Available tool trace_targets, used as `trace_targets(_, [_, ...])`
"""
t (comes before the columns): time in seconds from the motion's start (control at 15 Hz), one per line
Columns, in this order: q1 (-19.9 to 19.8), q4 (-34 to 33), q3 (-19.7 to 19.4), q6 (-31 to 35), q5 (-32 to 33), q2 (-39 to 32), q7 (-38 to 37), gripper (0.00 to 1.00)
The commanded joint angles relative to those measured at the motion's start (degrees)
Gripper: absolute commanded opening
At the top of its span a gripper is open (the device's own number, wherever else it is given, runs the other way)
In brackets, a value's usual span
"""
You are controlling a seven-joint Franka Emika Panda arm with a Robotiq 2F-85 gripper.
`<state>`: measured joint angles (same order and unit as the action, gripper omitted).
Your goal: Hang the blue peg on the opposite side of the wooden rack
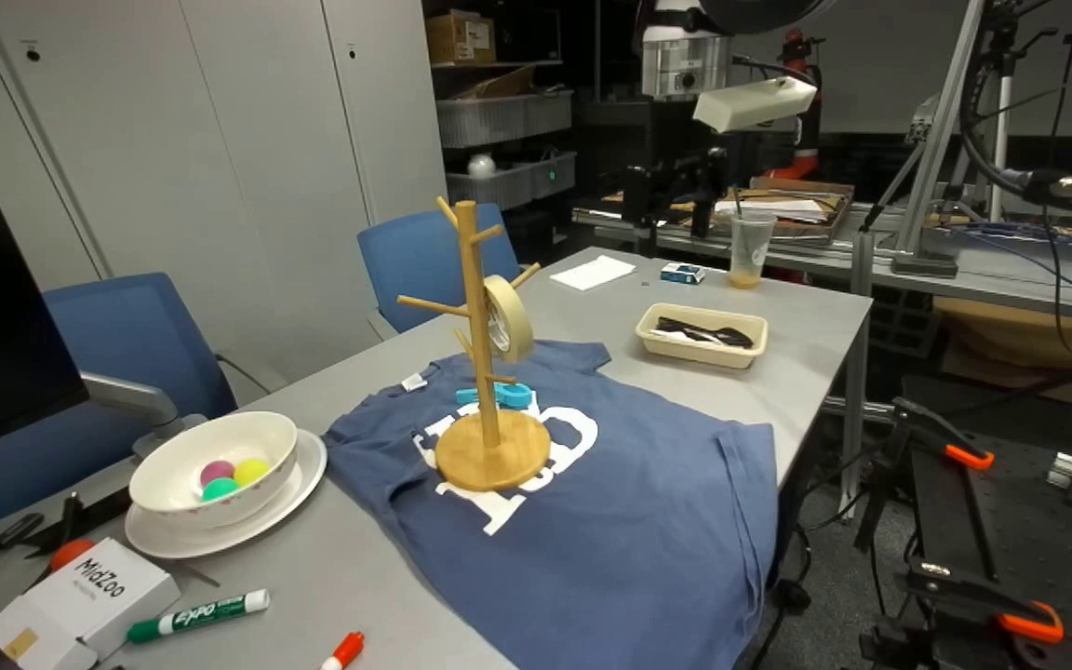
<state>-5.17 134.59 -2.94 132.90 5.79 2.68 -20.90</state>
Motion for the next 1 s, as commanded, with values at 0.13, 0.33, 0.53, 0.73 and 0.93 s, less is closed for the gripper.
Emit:
trace_targets(0.13, [0.26,0.05,-0.27,-0.11,-0.01,-0.71,-0.06,1.0])
trace_targets(0.33, [0.17,0.22,-0.28,1.34,0.39,-1.08,-0.7,1.0])
trace_targets(0.53, [-0.01,1.94,-0.75,10.54,-0.91,-5.01,-0.56,1.0])
trace_targets(0.73, [0.2,2.59,-1.04,20.04,-5.63,-10.01,1.92,1.0])
trace_targets(0.93, [0.26,1.96,0.12,27.58,-11.91,-15.56,5.31,1.0])
